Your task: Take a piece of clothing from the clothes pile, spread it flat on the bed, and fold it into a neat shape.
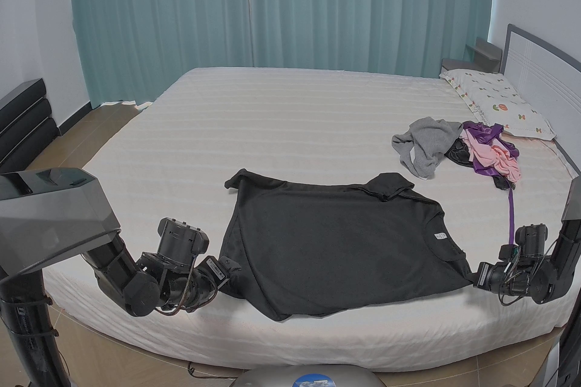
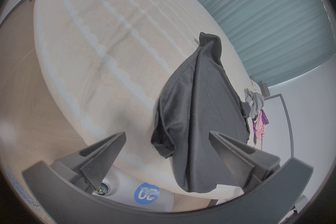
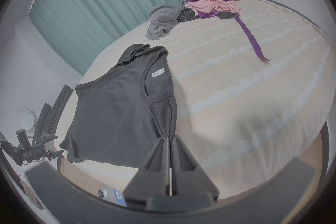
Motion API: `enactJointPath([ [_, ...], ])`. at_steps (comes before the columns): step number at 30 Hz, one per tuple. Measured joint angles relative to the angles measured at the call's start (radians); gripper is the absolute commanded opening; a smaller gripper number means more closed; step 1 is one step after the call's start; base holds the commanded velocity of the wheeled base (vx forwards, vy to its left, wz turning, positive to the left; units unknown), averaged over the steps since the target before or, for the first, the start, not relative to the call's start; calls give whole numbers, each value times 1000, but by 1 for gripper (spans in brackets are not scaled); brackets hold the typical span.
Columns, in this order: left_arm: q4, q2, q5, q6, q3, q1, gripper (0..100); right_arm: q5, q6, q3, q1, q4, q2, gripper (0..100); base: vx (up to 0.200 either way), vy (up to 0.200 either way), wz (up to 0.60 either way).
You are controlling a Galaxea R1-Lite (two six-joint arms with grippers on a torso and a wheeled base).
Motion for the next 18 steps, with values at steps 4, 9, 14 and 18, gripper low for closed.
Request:
enactJointPath([
  [4,0,17,10,3,-25,-11,100,0,-18,0,-10,9,0,100,0,0,0],
  [9,-1,44,53,32,-56,-25,100,6,-19,0,-12,8,2,100,0,0,0],
  [14,0,83,82,50,-89,-30,100,14,-13,-1,-10,7,3,100,0,0,0],
  [18,-1,100,85,51,-102,-31,0,28,-7,-4,-10,7,4,100,0,0,0],
])
